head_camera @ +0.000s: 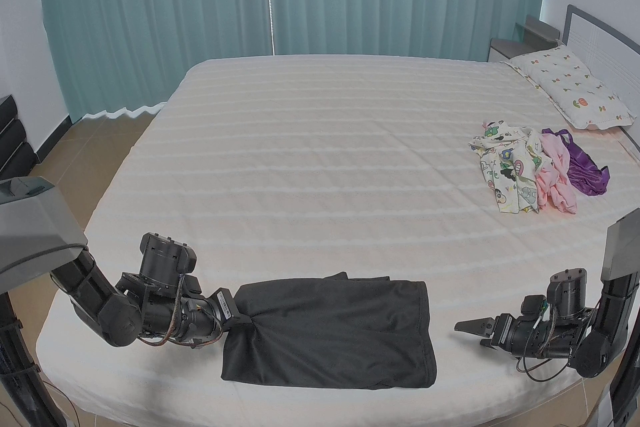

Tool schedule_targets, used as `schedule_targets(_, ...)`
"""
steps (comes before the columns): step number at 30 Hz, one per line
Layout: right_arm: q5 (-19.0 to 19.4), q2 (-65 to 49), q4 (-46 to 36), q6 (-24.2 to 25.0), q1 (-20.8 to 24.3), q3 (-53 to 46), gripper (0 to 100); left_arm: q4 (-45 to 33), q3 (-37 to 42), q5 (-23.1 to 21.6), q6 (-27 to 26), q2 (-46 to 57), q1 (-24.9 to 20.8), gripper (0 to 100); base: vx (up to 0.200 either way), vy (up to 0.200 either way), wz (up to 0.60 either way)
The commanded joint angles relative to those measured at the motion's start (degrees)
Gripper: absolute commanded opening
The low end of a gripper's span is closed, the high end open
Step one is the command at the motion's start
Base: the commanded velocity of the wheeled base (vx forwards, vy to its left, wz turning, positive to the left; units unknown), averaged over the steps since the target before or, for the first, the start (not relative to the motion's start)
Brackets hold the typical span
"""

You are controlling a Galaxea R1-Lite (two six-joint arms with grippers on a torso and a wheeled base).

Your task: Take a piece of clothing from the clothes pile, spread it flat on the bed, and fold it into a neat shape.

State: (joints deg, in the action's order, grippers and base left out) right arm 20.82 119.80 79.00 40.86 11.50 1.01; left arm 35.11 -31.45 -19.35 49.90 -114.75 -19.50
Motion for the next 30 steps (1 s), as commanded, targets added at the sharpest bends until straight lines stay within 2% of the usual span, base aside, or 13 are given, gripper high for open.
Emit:
schedule_targets(1,0.0,0.1,0.0,0.0,0.0,-0.9,100,0.0,0.1,0.0,-0.1,-0.2,0.2,0,0.000,0.000,0.00)
schedule_targets(9,0.0,0.1,0.0,0.0,0.0,-0.9,100,0.2,0.8,-0.2,-0.3,-0.2,0.2,0,0.000,0.000,0.00)
schedule_targets(10,0.1,0.1,0.0,0.0,0.1,-0.9,100,0.2,0.8,-0.3,-0.3,-0.2,0.2,100,0.000,0.000,0.00)
schedule_targets(14,0.1,0.4,0.5,0.0,0.5,-0.9,100,0.2,1.2,-1.7,-0.2,0.3,0.2,100,0.000,0.000,0.00)
schedule_targets(19,0.1,0.7,2.4,0.1,1.2,-0.7,100,0.0,1.6,-1.2,-0.1,1.3,0.7,100,0.000,0.000,0.00)
schedule_targets(22,-0.5,3.7,8.8,2.0,3.2,1.2,100,0.1,3.9,-1.8,0.1,2.9,4.7,100,0.000,0.000,0.00)
schedule_targets(25,-3.0,6.2,10.8,5.4,6.2,5.3,100,1.1,6.3,-3.8,-0.4,3.1,8.3,100,0.000,0.000,0.00)
schedule_targets(27,-5.7,8.0,10.4,5.9,8.5,8.6,100,2.8,6.9,-6.3,-0.1,3.7,10.5,100,0.000,0.000,0.00)
schedule_targets(30,-7.7,10.5,10.4,6.0,10.3,11.8,100,4.2,7.7,-8.1,0.0,4.8,11.6,100,0.000,0.000,0.00)
